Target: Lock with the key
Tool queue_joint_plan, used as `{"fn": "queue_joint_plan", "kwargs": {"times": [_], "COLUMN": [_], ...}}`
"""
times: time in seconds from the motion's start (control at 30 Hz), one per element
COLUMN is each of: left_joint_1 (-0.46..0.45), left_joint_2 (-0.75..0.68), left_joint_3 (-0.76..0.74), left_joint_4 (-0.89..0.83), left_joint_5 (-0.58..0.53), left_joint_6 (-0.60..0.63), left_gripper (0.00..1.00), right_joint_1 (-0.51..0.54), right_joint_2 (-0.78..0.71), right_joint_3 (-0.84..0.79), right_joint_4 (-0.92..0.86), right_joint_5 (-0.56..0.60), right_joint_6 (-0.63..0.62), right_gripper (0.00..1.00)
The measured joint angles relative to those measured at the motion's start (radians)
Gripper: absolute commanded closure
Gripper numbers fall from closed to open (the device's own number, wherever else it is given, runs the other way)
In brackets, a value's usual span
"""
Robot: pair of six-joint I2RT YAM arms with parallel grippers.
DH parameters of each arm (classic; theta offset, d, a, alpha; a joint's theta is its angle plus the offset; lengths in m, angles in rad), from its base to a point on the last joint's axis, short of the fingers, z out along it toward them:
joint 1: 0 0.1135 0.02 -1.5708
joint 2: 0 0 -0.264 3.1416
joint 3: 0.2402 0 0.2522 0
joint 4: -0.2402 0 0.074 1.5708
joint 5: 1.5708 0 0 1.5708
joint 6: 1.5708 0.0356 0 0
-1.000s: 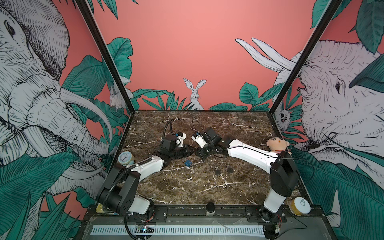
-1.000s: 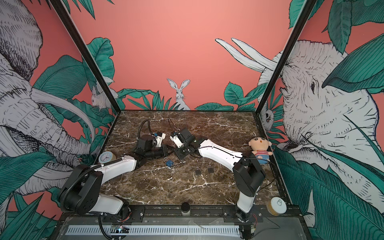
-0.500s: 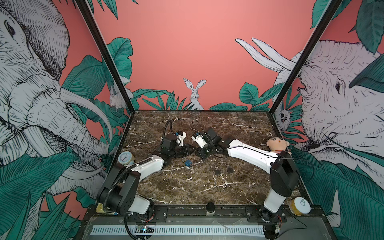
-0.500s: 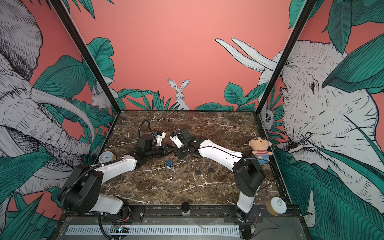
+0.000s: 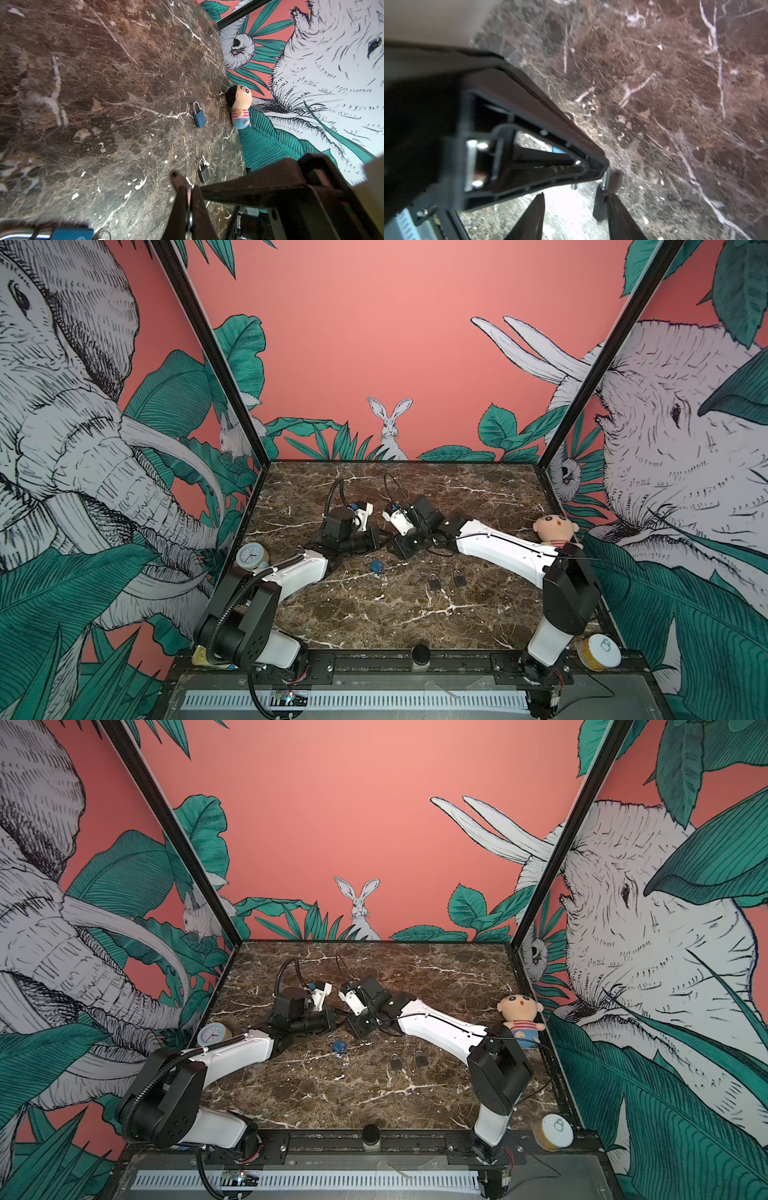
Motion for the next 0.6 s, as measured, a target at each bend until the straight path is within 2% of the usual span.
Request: {"fn": "queue_joint_plan", "kwargs": {"times": [0.2,0.33,0.47,0.6], "left_joint_1": [0.0,-0.002,-0.011,-0.025], "left_joint_2": [-0.036,-0.109,-0.182,-0.202], "left_joint_3": [-0.001,-0.001,0.0,0.012], "left_joint_4": [0.008,-0.008,-0.033,-0.053], "left_joint_5": [-0.045,-0.078,-0.108,-0.135], "left_joint_6": [-0.049,-0.086,-0.127,-0.173], "left_gripper": [1.0,1.0,1.0,1.0], "right_joint_1": [-0.09,-0.167,-0.171,-0.166], "right_joint_2": [-0.174,-0.294,-0.383,-0.411], "right_joint_3": [-0.214,-0.352,-0.444,-0.48], "right_joint_4": [0.158,0.262,0.315,0.369], "right_joint_5": [-0.098,-0.094,-0.073,-0.063], "right_joint_6": [0.099,0.142,0.147,0.149], "right_gripper": [0.51,0.52,0.54,0.55]}}
